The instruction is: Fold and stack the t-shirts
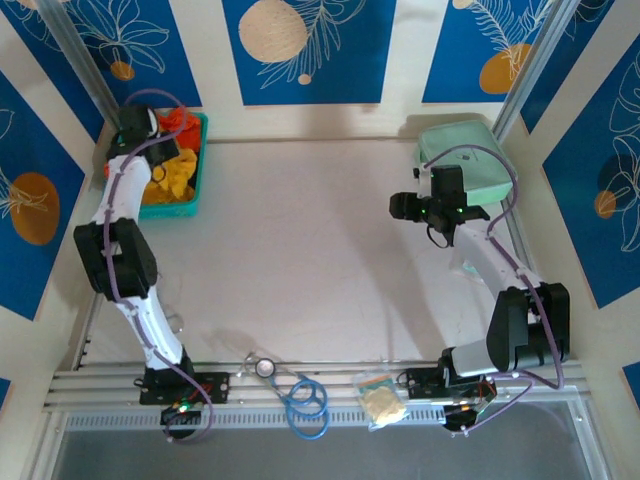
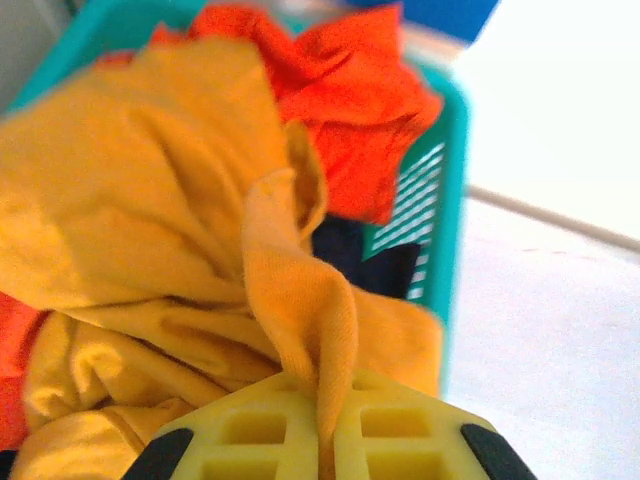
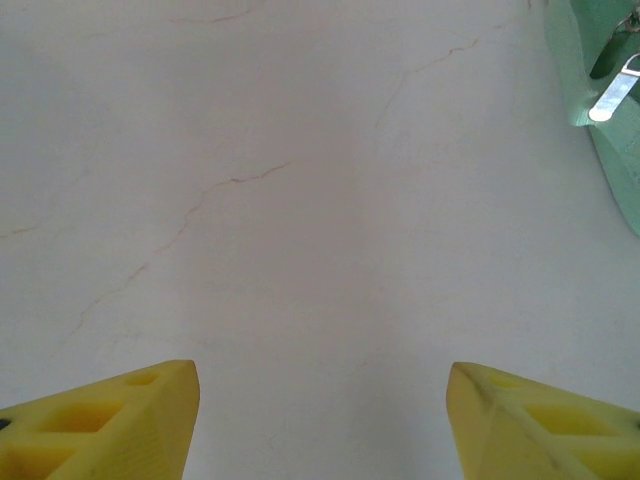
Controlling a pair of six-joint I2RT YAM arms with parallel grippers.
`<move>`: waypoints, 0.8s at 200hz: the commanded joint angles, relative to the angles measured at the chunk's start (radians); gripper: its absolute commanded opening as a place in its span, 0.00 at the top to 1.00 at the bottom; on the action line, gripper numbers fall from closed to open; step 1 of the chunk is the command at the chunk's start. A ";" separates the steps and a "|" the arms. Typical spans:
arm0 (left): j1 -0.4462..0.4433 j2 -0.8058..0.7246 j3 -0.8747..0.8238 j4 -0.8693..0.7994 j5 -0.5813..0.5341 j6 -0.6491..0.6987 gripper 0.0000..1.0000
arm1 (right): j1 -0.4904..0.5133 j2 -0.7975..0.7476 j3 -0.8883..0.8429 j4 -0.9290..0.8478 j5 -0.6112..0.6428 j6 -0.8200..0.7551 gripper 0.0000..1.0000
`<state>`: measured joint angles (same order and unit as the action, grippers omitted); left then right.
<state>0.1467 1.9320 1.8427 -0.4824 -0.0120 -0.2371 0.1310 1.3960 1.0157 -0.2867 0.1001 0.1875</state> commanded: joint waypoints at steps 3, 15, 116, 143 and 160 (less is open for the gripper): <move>-0.034 -0.159 0.125 -0.121 0.109 0.017 1.00 | 0.005 -0.047 0.033 -0.022 -0.030 0.021 0.33; -0.066 -0.210 0.141 -0.176 0.113 0.022 1.00 | 0.007 -0.057 0.034 -0.025 -0.044 0.028 0.33; -0.530 -0.563 -0.212 -0.205 0.037 -0.098 1.00 | 0.004 -0.113 0.032 -0.063 -0.055 0.027 0.31; -0.688 -0.529 -0.269 -0.140 0.028 -0.137 1.00 | -0.011 -0.123 0.009 -0.060 -0.022 0.048 0.30; -0.781 -0.474 -0.303 -0.087 0.023 -0.156 1.00 | -0.024 -0.129 -0.006 -0.060 -0.009 0.066 0.30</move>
<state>-0.5274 1.4086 1.5696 -0.6765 0.0147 -0.3363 0.1257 1.2972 1.0332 -0.3340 0.0681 0.2195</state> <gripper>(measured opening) 0.096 0.698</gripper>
